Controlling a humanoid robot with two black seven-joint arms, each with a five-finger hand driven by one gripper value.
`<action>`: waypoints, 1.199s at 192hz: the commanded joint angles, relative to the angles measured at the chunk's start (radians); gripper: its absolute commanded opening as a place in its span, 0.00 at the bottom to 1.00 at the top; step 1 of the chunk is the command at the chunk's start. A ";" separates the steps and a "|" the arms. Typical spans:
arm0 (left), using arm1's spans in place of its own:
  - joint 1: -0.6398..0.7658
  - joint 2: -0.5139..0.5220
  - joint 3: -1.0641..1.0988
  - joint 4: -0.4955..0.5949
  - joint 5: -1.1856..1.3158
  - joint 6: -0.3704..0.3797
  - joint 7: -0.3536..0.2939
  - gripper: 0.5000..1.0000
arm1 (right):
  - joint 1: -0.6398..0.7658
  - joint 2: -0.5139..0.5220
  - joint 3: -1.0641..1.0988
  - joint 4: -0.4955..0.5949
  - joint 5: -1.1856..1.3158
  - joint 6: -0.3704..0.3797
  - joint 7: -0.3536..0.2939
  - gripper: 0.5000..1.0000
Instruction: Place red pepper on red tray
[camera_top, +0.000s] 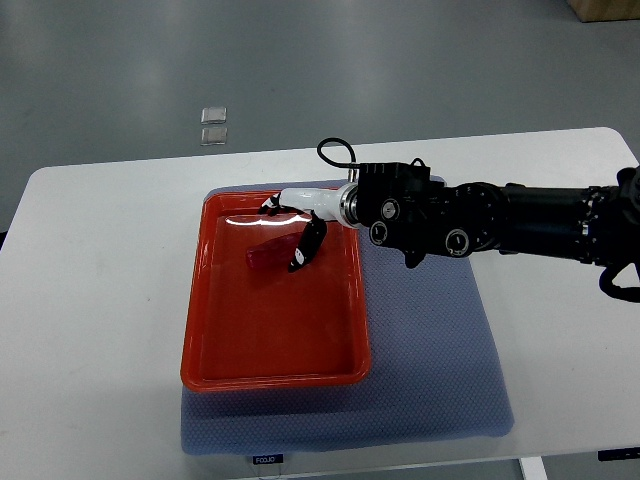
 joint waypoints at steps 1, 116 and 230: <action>0.000 0.000 -0.001 0.000 0.000 0.000 0.000 1.00 | 0.002 0.000 0.012 0.000 0.002 -0.002 0.000 0.80; 0.000 0.000 0.001 0.000 0.000 0.000 0.000 1.00 | -0.243 -0.196 0.576 -0.034 0.090 0.001 0.067 0.81; 0.000 0.000 -0.001 0.000 0.000 0.000 0.000 1.00 | -0.515 -0.242 1.115 -0.067 0.305 -0.048 0.219 0.81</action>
